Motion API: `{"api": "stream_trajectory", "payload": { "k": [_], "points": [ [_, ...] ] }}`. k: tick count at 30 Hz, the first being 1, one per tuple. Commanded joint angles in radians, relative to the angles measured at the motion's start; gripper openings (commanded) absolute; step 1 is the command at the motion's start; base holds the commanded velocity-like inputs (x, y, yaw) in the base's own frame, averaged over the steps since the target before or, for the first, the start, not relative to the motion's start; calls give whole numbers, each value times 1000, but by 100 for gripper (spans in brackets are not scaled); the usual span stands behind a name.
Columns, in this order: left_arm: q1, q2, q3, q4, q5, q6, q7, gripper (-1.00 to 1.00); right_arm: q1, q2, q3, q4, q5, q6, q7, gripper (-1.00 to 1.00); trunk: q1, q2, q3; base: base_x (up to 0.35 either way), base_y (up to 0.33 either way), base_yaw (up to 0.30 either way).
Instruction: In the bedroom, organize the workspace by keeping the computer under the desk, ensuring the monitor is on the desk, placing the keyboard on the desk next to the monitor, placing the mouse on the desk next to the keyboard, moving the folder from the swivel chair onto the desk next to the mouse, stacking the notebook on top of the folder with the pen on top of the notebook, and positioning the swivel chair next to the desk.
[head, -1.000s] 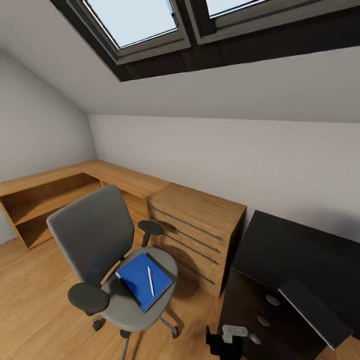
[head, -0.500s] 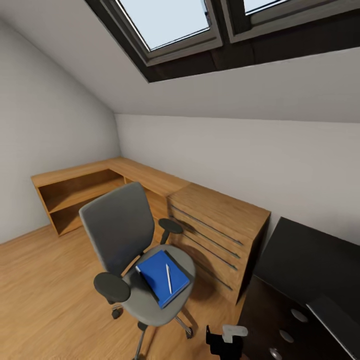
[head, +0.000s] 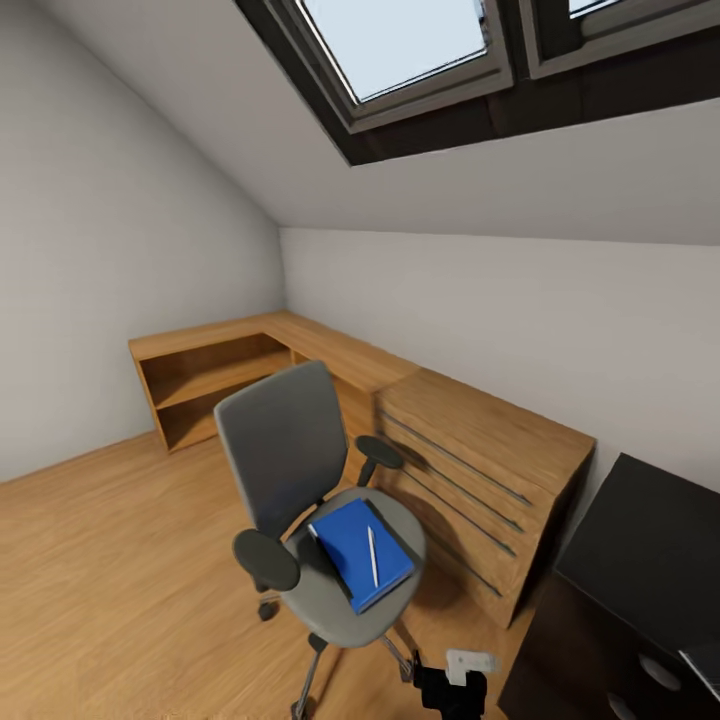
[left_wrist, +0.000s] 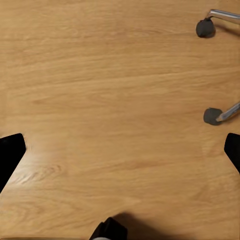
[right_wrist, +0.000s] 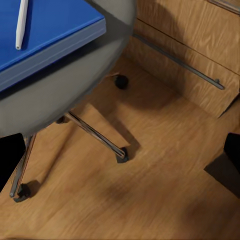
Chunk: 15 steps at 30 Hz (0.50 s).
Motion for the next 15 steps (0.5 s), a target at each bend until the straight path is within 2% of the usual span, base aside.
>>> {"api": "stream_trajectory", "payload": {
  "k": [1, 6, 15],
  "points": [
    [-1, 0, -4, 0, 9, -3, 2, 100, -1, 0, -1, 2, 1, -4, -3, 100, 0, -1, -1, 0, 0, 211],
    [-1, -2, -7, 0, 7, -5, 0, 100, -1, -1, 0, 1, 3, -4, 0, 100, 0, -1, -2, 0, 0, 98],
    [-1, -2, -11, 1, 6, -1, -1, 100, -1, -9, 1, 1, 3, -3, 1, 100, 0, -1, -2, 1, 0, 12]
  ]
}}
